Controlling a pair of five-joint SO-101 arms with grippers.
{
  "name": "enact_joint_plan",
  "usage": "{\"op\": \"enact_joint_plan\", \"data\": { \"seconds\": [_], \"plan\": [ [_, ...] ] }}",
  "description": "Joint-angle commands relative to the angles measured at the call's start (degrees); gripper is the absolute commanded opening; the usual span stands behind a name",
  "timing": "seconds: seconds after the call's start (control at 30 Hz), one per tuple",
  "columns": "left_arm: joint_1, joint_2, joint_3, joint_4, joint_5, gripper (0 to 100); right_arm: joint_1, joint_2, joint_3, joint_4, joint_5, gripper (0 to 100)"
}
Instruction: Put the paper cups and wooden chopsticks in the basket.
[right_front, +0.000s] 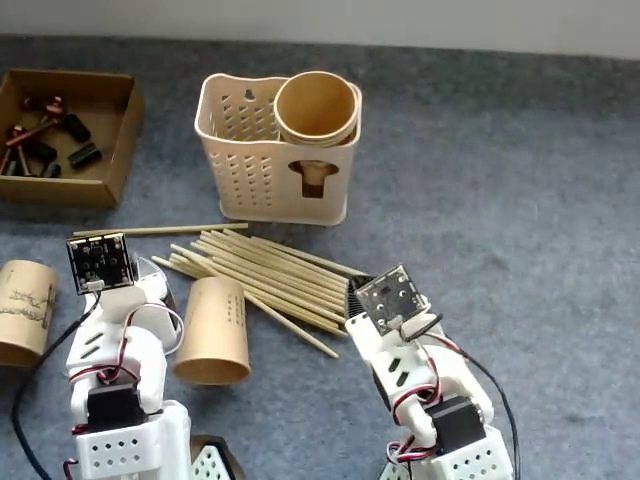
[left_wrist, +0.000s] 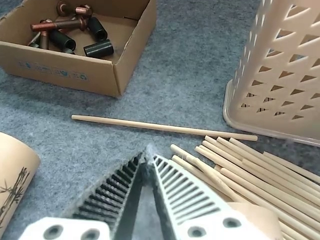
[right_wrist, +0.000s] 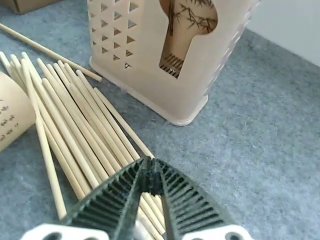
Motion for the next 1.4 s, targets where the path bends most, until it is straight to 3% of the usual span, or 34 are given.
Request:
{"op": "enact_joint_plan", "data": {
  "seconds": [0.0,0.27,0.47,0.73,0.9,1.23,1.37],
  "plan": [
    [-1.36,-0.40,-0.92,-1.05,-0.70,1,-0.04,-0.22,1.45,0.40,-0.26,0.9],
    [-3.65,-0.22,-6.99,-0.26,-0.62,1,0.04,-0.22,3.82,0.31,-0.26,0.9],
    [-3.38,0.22,-18.51,10.55,-4.92,1,0.04,-0.22,4.00,0.31,-0.26,0.9],
    [-3.12,0.31,-28.44,24.62,-19.08,1,0.04,-0.22,4.09,0.31,-0.09,0.9],
    [2.07,0.57,-29.85,33.32,-30.33,1,0.04,-0.22,4.09,0.31,-0.09,0.9],
    [2.95,23.78,-30.29,34.90,-41.93,5,-0.04,-0.22,7.96,-5.05,0.09,0.9],
    [3.47,27.38,-30.99,36.84,-45.89,5,-0.04,-0.22,9.54,-6.73,0.18,0.9]
  ]
}}
